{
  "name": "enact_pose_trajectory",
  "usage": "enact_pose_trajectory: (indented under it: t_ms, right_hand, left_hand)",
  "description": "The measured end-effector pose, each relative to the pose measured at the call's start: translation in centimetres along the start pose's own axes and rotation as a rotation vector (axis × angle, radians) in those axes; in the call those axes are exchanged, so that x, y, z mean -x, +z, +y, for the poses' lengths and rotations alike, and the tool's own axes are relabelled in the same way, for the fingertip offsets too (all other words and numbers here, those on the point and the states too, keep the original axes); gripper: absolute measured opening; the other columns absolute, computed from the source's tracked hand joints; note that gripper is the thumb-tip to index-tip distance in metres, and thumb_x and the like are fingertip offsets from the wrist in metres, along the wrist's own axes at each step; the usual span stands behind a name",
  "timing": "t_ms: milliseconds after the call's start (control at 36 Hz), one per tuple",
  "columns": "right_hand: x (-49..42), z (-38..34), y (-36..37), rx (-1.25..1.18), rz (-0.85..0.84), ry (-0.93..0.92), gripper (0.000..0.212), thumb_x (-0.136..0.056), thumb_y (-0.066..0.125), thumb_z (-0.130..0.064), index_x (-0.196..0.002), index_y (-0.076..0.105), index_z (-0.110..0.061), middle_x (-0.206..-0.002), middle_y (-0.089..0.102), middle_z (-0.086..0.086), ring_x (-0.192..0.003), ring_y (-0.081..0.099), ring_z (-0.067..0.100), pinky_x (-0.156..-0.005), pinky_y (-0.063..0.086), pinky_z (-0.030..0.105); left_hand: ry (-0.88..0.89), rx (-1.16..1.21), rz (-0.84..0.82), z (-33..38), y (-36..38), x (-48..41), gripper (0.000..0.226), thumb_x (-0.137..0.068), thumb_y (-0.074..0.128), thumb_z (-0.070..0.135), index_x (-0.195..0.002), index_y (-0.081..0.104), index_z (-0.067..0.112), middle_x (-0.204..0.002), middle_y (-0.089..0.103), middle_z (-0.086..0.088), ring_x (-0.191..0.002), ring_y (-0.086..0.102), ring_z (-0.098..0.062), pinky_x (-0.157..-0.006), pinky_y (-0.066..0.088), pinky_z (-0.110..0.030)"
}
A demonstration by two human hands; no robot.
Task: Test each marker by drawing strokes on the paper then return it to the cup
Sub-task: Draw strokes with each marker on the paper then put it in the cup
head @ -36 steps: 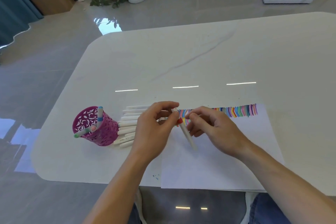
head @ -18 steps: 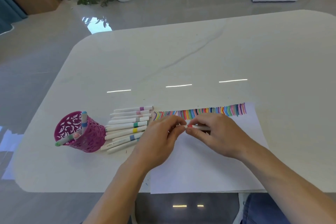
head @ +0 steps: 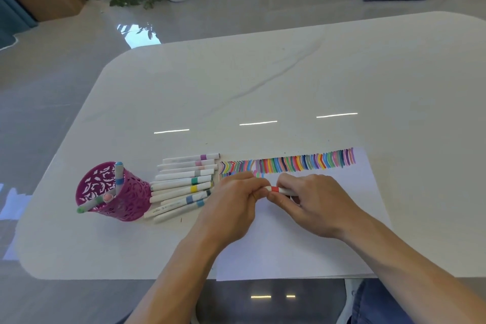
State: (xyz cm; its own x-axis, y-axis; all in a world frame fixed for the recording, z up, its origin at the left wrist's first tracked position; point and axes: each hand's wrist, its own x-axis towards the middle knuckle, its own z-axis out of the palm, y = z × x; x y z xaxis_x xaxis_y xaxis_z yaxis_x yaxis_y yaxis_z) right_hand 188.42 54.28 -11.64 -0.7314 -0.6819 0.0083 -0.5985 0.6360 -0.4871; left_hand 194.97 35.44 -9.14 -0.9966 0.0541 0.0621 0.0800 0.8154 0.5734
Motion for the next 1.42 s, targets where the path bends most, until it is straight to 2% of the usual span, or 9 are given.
enact_pose_trajectory:
  t_ms: [333, 444, 528, 611, 694, 889, 1028, 1222, 1417]
  right_hand:
    - [-0.4, 1.1, -1.9, -0.252, 0.108, 0.250, 0.052, -0.099, 0.046, -0.061, -0.068, 0.042, -0.019, -0.052, 0.044, -0.010, -0.053, 0.042, 0.014, -0.053, 0.031, 0.032]
    - [-1.0, 0.4, -1.2, -0.418, 0.060, 0.269, 0.035, -0.107, 0.044, -0.035, -0.079, 0.061, -0.025, -0.072, 0.064, -0.022, -0.072, 0.060, 0.002, -0.066, 0.045, 0.032]
    - [-1.3, 0.2, -0.9, -0.473, 0.088, 0.252, 0.021, -0.106, 0.049, -0.027, -0.105, 0.070, -0.031, -0.076, 0.066, -0.011, -0.070, 0.059, 0.008, -0.060, 0.041, 0.019]
    - [-1.3, 0.6, -0.8, -0.574, 0.105, 0.232, 0.027, -0.107, 0.052, -0.028, -0.127, 0.061, -0.043, -0.082, 0.065, -0.012, -0.069, 0.061, 0.004, -0.063, 0.044, 0.012]
    - [-1.3, 0.6, -1.0, -0.674, 0.127, 0.211, 0.034, -0.109, 0.046, -0.024, -0.123, 0.062, -0.051, -0.085, 0.065, -0.015, -0.064, 0.066, 0.013, -0.058, 0.050, 0.019]
    - [-1.4, 0.5, -1.0, -0.929, 0.099, 0.247, 0.046, -0.107, 0.041, -0.001, -0.112, 0.076, -0.029, -0.097, 0.071, 0.001, -0.069, 0.070, 0.027, -0.062, 0.060, 0.032]
    - [-1.6, 0.5, -0.6, -1.045, 0.097, 0.260, 0.052, -0.092, 0.044, 0.021, -0.118, 0.074, -0.012, -0.095, 0.070, 0.024, -0.078, 0.073, 0.026, -0.077, 0.062, 0.034]
    - [-1.8, 0.3, -0.2, -0.851, 0.154, 0.233, 0.038, -0.077, 0.089, -0.007, -0.106, 0.071, -0.024, -0.081, 0.070, -0.007, -0.071, 0.065, 0.008, -0.072, 0.053, 0.018]
    - [-1.5, -0.3, 0.0, -0.938, 0.200, 0.264, 0.010, -0.093, 0.060, -0.030, -0.095, 0.068, -0.025, -0.077, 0.071, 0.007, -0.065, 0.068, 0.025, -0.059, 0.058, 0.034]
  left_hand:
    - [-0.130, -0.017, 0.169, -3.1, -2.1, 0.2, 0.016, -0.093, 0.067, 0.012, -0.104, 0.077, 0.019, -0.089, 0.063, 0.015, -0.078, 0.048, 0.001, -0.075, 0.034, 0.000]
    - [-0.128, 0.008, 0.103, -2.9, -0.9, 0.4, 0.016, -0.092, 0.070, 0.019, -0.104, 0.076, 0.026, -0.096, 0.065, 0.014, -0.078, 0.055, 0.000, -0.076, 0.042, -0.013]
    - [-0.076, 0.001, 0.104, -2.8, -0.5, 0.4, 0.013, -0.092, 0.070, 0.022, -0.103, 0.077, 0.026, -0.105, 0.067, 0.014, -0.098, 0.060, -0.005, -0.088, 0.046, -0.022]
    - [-0.057, -0.036, 0.083, -2.9, -0.1, 0.4, 0.014, -0.092, 0.070, 0.023, -0.104, 0.077, 0.026, -0.115, 0.066, 0.015, -0.112, 0.055, -0.007, -0.096, 0.044, -0.024]
    - [-0.071, -0.053, 0.032, -3.2, 0.2, 0.4, 0.015, -0.093, 0.069, 0.027, -0.106, 0.076, 0.029, -0.127, 0.060, 0.015, -0.124, 0.048, -0.009, -0.103, 0.044, -0.032]
    - [-0.049, -0.037, -0.060, -3.0, 0.8, 0.4, 0.015, -0.094, 0.066, 0.035, -0.107, 0.074, 0.036, -0.149, 0.048, 0.016, -0.147, 0.025, -0.004, -0.120, 0.026, -0.036]
    - [-0.043, -0.035, -0.080, -2.9, 1.0, 0.4, 0.016, -0.093, 0.068, 0.033, -0.107, 0.075, 0.031, -0.146, 0.051, 0.013, -0.142, 0.033, -0.008, -0.117, 0.027, -0.034]
    - [-0.059, -0.056, -0.101, -2.8, 0.8, 0.5, 0.017, -0.095, 0.064, 0.036, -0.110, 0.072, 0.038, -0.149, 0.047, 0.017, -0.141, 0.033, -0.007, -0.115, 0.031, -0.031]
    - [-0.045, -0.052, -0.111, -2.7, 0.6, 0.4, 0.017, -0.095, 0.065, 0.034, -0.110, 0.074, 0.036, -0.149, 0.048, 0.016, -0.140, 0.032, -0.005, -0.111, 0.021, -0.018]
